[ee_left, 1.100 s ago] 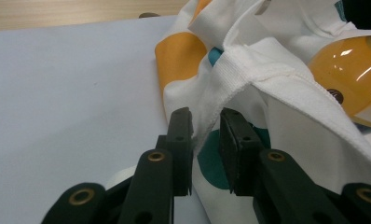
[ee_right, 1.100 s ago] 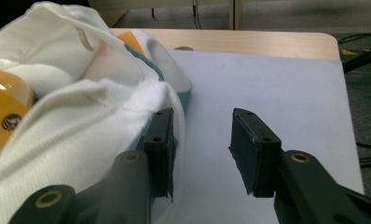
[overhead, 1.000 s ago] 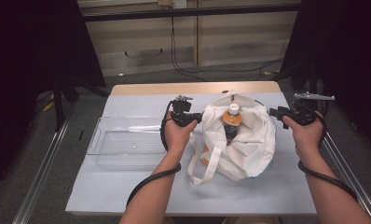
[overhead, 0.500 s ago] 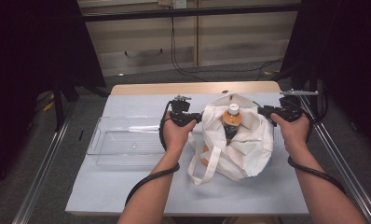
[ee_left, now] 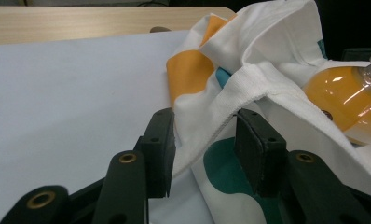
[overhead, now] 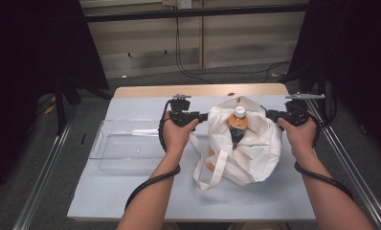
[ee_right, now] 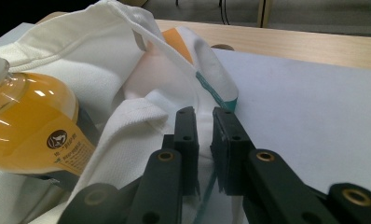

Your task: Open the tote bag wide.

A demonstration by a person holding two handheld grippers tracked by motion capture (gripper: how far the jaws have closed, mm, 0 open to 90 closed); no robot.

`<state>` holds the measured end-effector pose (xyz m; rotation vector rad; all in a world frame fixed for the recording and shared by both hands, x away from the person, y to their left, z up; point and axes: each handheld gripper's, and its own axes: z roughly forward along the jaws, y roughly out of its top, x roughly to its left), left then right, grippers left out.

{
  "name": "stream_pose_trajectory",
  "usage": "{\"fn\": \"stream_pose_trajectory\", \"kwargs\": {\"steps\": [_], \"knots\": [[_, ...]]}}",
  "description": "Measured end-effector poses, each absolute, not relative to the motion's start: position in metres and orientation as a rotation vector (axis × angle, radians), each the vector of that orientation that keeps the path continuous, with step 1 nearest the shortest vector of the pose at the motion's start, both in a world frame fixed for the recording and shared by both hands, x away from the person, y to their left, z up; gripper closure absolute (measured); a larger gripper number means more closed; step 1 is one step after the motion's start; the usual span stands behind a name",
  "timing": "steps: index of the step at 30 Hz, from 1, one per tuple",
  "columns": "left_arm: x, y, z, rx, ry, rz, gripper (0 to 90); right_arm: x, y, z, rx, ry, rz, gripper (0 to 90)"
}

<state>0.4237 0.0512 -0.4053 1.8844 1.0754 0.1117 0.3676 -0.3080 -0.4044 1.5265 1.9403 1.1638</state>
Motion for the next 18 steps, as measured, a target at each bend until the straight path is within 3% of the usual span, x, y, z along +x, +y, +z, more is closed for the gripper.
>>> {"fn": "stream_pose_trajectory", "kwargs": {"steps": [18], "knots": [[0.427,0.051,-0.392,1.842,1.053,0.079,53.4,0.368,-0.304,-0.401,1.503,1.956,1.128,86.5]]}}
